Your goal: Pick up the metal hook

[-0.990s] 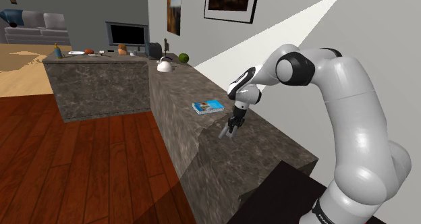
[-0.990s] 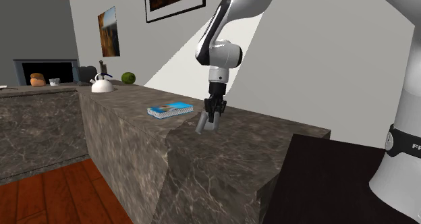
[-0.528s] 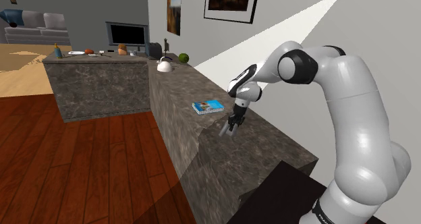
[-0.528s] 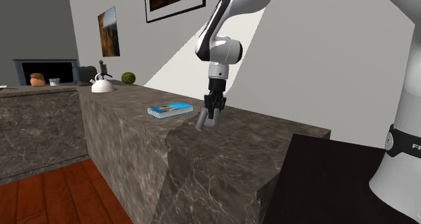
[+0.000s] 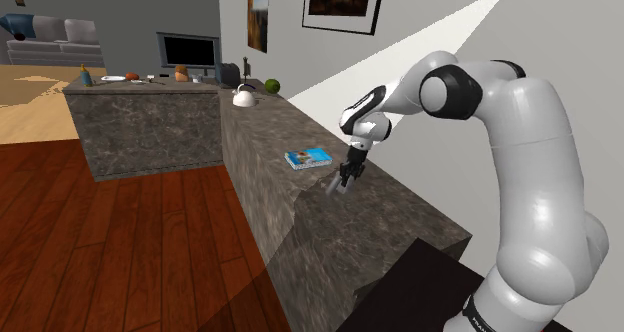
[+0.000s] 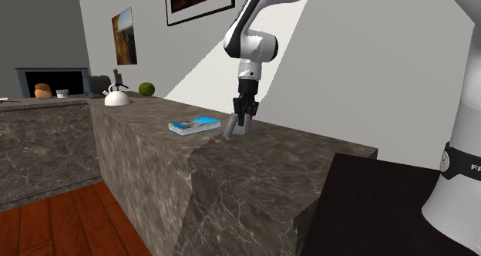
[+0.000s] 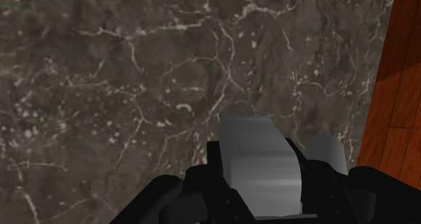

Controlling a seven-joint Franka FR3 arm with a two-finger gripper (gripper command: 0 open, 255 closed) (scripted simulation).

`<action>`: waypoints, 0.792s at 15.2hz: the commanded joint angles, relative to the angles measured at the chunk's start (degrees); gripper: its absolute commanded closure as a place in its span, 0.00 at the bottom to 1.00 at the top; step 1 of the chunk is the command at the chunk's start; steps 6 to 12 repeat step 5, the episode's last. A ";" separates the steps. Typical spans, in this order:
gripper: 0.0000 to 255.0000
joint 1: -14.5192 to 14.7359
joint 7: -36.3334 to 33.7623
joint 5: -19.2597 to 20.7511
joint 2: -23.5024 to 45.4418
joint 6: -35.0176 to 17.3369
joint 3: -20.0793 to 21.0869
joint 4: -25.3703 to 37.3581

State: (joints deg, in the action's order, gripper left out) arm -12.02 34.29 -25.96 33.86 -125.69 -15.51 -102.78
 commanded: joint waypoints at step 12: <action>1.00 0.38 -0.98 1.06 -2.36 2.20 -0.64 0.00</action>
